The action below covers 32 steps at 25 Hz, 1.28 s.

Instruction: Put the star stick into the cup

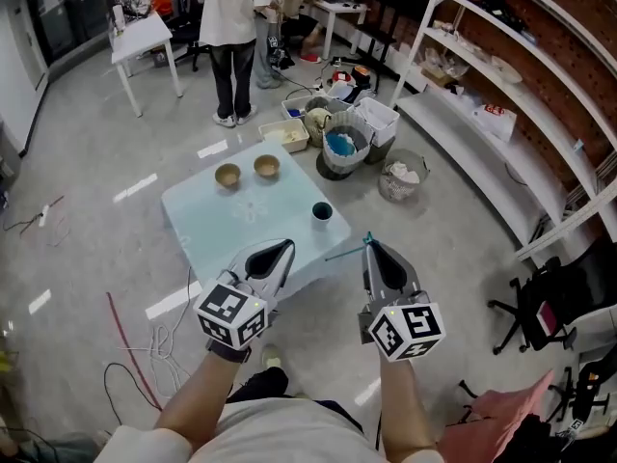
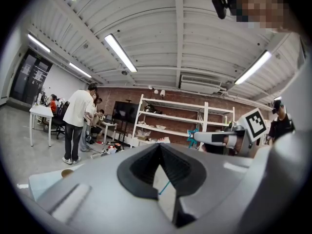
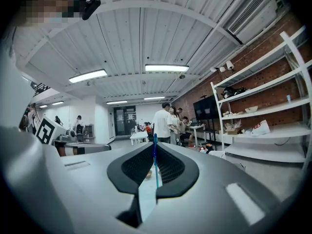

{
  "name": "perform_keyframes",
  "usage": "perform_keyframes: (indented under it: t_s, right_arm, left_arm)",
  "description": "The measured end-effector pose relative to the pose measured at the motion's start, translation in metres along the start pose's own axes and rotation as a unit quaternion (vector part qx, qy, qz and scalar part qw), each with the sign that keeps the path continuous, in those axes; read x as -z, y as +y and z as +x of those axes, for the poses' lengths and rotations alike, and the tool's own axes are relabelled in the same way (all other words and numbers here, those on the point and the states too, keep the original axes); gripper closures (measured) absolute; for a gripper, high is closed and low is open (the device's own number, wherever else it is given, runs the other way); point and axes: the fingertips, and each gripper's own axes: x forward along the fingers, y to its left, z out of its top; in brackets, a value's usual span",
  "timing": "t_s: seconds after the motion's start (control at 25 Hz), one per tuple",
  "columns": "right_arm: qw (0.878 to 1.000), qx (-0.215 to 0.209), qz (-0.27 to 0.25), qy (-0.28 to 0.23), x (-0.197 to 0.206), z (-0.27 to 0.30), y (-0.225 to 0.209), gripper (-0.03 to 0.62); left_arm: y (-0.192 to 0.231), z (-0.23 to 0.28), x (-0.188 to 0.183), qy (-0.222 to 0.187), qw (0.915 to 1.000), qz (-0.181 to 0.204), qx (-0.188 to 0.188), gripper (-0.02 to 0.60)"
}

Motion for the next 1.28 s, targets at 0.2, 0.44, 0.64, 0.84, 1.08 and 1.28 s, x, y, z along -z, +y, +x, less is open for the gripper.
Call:
perform_keyframes:
  t_s: [0.2, 0.44, 0.64, 0.84, 1.08, 1.28]
  right_arm:
    - [1.000, 0.025, 0.000, 0.001, 0.003, 0.046, -0.010, 0.568]
    - [0.999, 0.041, 0.003, 0.015, 0.013, 0.079, -0.026, 0.568]
    - [0.999, 0.044, 0.008, 0.020, 0.027, 0.110, -0.046, 0.568]
    - [0.999, 0.026, 0.015, 0.031, 0.046, 0.155, -0.079, 0.568]
    - [0.998, -0.011, 0.025, 0.059, 0.074, 0.212, -0.118, 0.568]
    - [0.994, -0.038, 0.035, 0.093, 0.113, 0.251, -0.144, 0.568]
  left_arm:
    - [0.041, 0.028, -0.002, 0.001, 0.9998, -0.003, 0.018, 0.575]
    - [0.066, 0.061, 0.004, 0.009, 0.9993, -0.010, 0.034, 0.575]
    - [0.084, 0.088, 0.018, 0.012, 0.9989, -0.018, 0.041, 0.575]
    - [0.104, 0.128, 0.033, 0.019, 0.9991, -0.022, 0.030, 0.575]
    - [0.131, 0.176, 0.051, 0.029, 0.9991, -0.031, 0.003, 0.575]
    - [0.148, 0.213, 0.075, 0.042, 0.9983, -0.036, -0.016, 0.575]
